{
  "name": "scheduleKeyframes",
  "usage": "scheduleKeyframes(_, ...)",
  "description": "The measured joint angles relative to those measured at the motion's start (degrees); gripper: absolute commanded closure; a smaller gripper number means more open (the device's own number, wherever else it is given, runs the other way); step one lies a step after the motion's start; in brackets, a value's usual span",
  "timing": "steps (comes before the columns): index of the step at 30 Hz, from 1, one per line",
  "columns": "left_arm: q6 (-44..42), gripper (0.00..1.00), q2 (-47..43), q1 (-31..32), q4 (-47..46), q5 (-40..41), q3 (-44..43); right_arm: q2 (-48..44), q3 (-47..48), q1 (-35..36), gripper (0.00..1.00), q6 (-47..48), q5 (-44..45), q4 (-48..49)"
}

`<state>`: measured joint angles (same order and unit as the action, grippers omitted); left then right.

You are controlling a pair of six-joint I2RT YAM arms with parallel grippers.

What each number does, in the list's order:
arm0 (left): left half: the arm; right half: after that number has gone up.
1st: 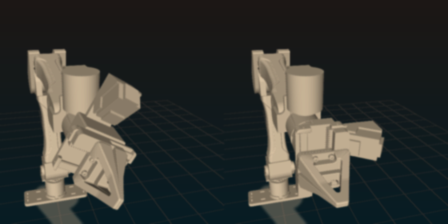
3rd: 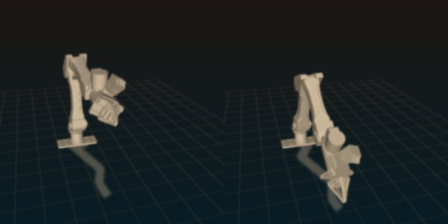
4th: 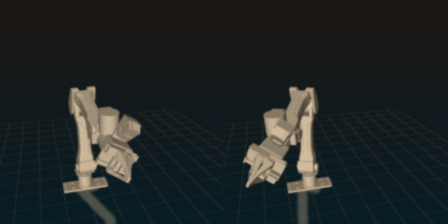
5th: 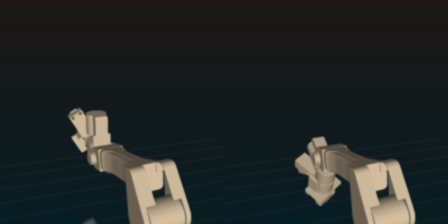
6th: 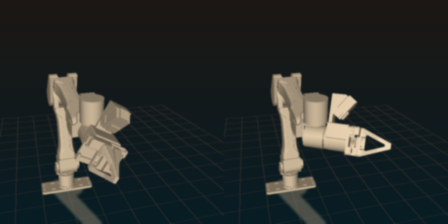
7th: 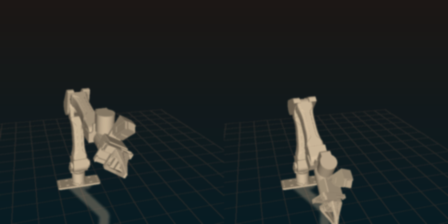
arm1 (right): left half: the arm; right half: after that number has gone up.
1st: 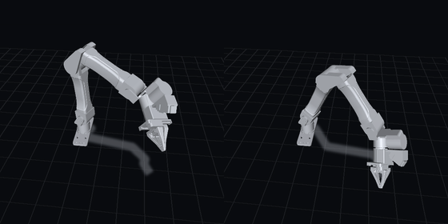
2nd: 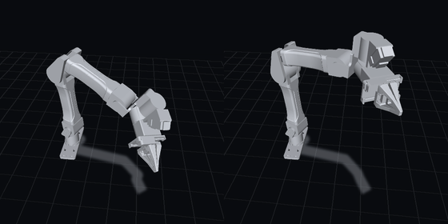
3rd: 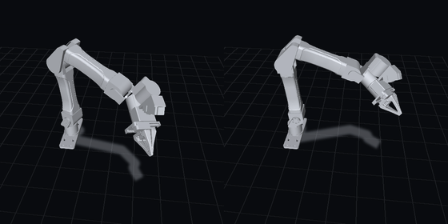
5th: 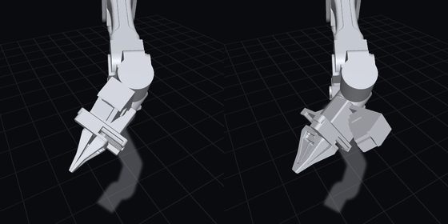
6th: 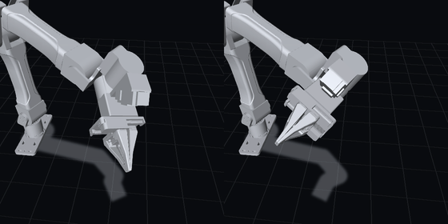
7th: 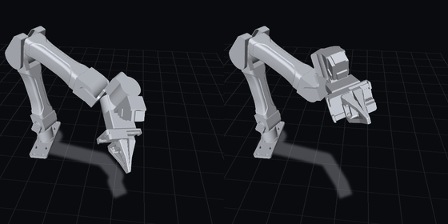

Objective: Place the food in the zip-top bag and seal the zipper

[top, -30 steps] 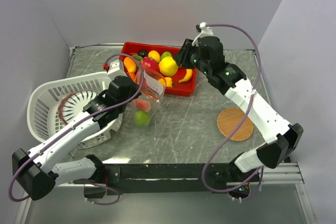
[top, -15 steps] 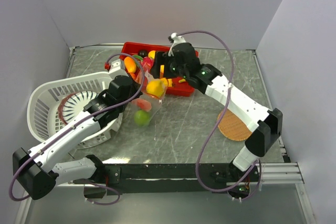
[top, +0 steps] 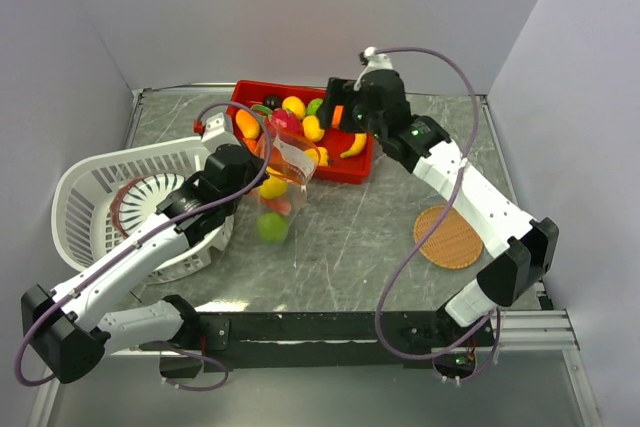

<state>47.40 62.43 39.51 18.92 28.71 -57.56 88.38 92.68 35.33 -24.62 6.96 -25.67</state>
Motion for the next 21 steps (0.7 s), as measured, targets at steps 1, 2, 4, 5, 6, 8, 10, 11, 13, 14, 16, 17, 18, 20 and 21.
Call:
scheduleKeyframes(1, 0.2, 0.99, -0.3, 0.0, 0.2, 0.4, 0.0, 0.2, -0.3, -1.2, 0.09, -0.2, -0.1, 0.1)
scheduleKeyframes(2, 0.3, 0.99, -0.7, 0.0, 0.5, 0.8, 0.0, 1.0, -0.4, -2.4, 0.09, -0.4, -0.2, 0.2)
scheduleKeyframes(4, 0.4, 0.99, -1.4, 0.0, 0.8, 1.3, 0.0, 3.3, -0.3, -4.7, 0.09, -0.7, -0.5, 0.8)
scheduleKeyframes(5, 0.4, 0.99, -1.7, 0.0, 1.0, 1.5, 0.0, 5.0, -0.2, -5.2, 0.08, -0.8, -0.9, 1.0)
scheduleKeyframes(6, 0.4, 0.99, -1.9, 0.0, 1.0, 1.6, 0.0, 7.1, 0.3, -5.8, 0.07, -0.9, -1.4, 1.0)
scheduleKeyframes(8, 0.3, 0.99, -2.3, 0.0, 1.1, 1.6, 0.0, 12.3, 1.6, -6.1, 0.06, -0.9, -2.7, 1.0)
scheduleKeyframes(10, 0.4, 0.99, -2.3, 0.0, 1.2, 1.6, 0.0, 17.6, 3.7, -6.1, 0.06, -0.8, -4.0, 0.2)
scheduleKeyframes(11, 0.3, 0.99, -2.3, 0.0, 1.3, 1.6, 0.0, 19.7, 4.5, -6.1, 0.05, -0.8, -4.5, 0.0)
scheduleKeyframes(13, 0.4, 0.99, -2.3, 0.0, 1.6, 1.6, 0.0, 24.5, 6.1, -6.0, 0.05, -0.8, -5.3, -0.7)
scheduleKeyframes(14, 0.3, 0.99, -2.3, 0.0, 1.7, 1.6, 0.0, 25.5, 6.2, -5.9, 0.05, -0.9, -5.5, -0.8)
scheduleKeyframes(16, 0.3, 0.99, -2.4, 0.0, 1.9, 1.6, 0.0, 27.7, 6.2, -5.8, 0.05, -0.8, -5.9, -1.7)
scheduleKeyframes(17, 0.3, 0.99, -2.4, 0.0, 1.9, 1.6, 0.0, 28.3, 6.2, -5.7, 0.05, -0.9, -6.0, -2.0)
scheduleKeyframes(18, 0.3, 0.99, -2.4, 0.0, 1.9, 1.6, 0.0, 28.9, 6.3, -5.6, 0.05, -0.9, -6.2, -2.1)
scheduleKeyframes(20, 0.3, 0.99, -2.4, 0.0, 1.9, 1.6, 0.0, 29.7, 6.4, -5.3, 0.08, -0.9, -6.8, -2.2)
scheduleKeyframes(21, 0.3, 0.99, -2.4, 0.0, 1.9, 1.6, 0.0, 30.1, 6.6, -5.0, 0.1, -1.0, -7.2, -2.1)
